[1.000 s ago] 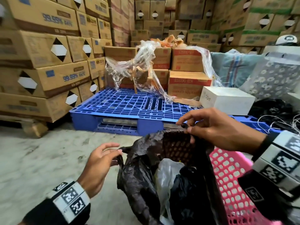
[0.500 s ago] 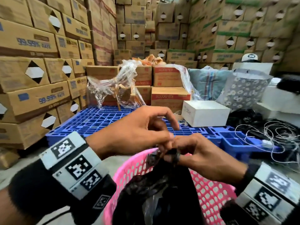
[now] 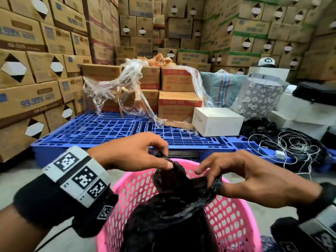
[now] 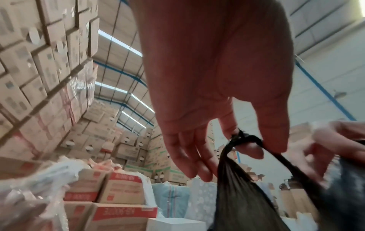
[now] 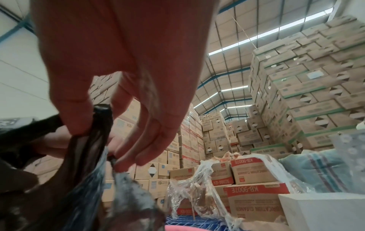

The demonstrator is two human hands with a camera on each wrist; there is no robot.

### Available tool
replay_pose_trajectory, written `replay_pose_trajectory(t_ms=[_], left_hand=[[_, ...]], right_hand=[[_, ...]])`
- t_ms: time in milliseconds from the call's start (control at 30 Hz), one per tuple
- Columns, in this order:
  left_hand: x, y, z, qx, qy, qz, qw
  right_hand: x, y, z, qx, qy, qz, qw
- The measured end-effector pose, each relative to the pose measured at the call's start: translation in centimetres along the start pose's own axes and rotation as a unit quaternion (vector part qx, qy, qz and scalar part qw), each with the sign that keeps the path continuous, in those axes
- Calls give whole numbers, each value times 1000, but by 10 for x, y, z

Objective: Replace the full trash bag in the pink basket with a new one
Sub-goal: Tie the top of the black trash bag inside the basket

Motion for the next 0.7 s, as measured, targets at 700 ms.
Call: replay_pose_trajectory(t_ms=[700], left_hand=[[6,-44,58,-77,-112,-83,987]], right_hand=[[-9,38,-41,97,-16,-120,988]])
Point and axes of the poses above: each hand's wrist, its own z-axis away from the middle knuckle, its own x-axis out of the palm, y = z × x, the point moved 7 cm from there along -z, towards the middle knuckle, and after that the axes turned 15 degrees about x, right-handed, at the moved point
